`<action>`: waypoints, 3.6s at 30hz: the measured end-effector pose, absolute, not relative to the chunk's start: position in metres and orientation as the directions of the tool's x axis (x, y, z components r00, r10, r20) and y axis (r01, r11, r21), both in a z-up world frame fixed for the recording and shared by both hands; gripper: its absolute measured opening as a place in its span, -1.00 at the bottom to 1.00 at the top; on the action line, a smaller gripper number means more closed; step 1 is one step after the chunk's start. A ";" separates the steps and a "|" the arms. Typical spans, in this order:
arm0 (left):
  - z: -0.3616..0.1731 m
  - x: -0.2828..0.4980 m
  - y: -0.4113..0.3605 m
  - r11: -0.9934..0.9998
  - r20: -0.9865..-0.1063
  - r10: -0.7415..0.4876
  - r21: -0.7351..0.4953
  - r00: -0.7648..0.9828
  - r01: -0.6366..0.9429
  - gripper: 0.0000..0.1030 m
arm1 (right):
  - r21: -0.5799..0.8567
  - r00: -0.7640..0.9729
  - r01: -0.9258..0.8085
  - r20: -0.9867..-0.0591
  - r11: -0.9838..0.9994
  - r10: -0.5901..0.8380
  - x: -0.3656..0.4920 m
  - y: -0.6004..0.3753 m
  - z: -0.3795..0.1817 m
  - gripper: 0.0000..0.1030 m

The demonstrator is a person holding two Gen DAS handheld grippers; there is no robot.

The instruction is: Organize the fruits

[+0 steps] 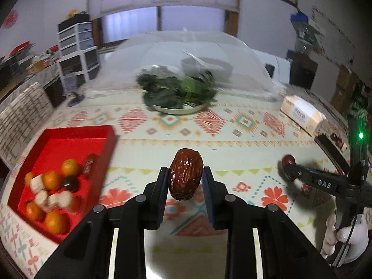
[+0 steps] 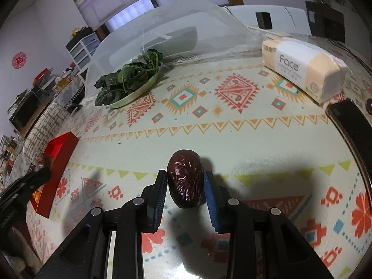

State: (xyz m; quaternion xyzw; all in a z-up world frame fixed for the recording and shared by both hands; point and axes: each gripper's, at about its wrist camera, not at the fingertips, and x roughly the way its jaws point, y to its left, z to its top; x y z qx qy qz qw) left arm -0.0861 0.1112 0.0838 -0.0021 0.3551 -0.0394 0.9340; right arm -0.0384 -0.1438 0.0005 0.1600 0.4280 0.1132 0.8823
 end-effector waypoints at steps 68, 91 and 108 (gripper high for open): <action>0.036 -0.099 0.390 0.898 -0.696 0.032 -0.295 0.717 -0.326 -0.14 | 0.434 0.297 -0.484 -0.735 0.760 0.609 0.049 0.270 0.035 -0.26; 0.048 -0.090 0.383 0.932 -0.762 0.233 -0.002 0.604 -0.362 0.38 | 0.430 0.436 -0.455 -0.656 0.780 0.616 -0.011 0.189 0.063 0.42; 0.089 -0.078 0.377 0.933 -0.691 0.284 0.040 0.665 -0.357 0.50 | 0.329 0.606 -0.450 -0.570 0.830 0.555 -0.053 0.128 0.101 0.57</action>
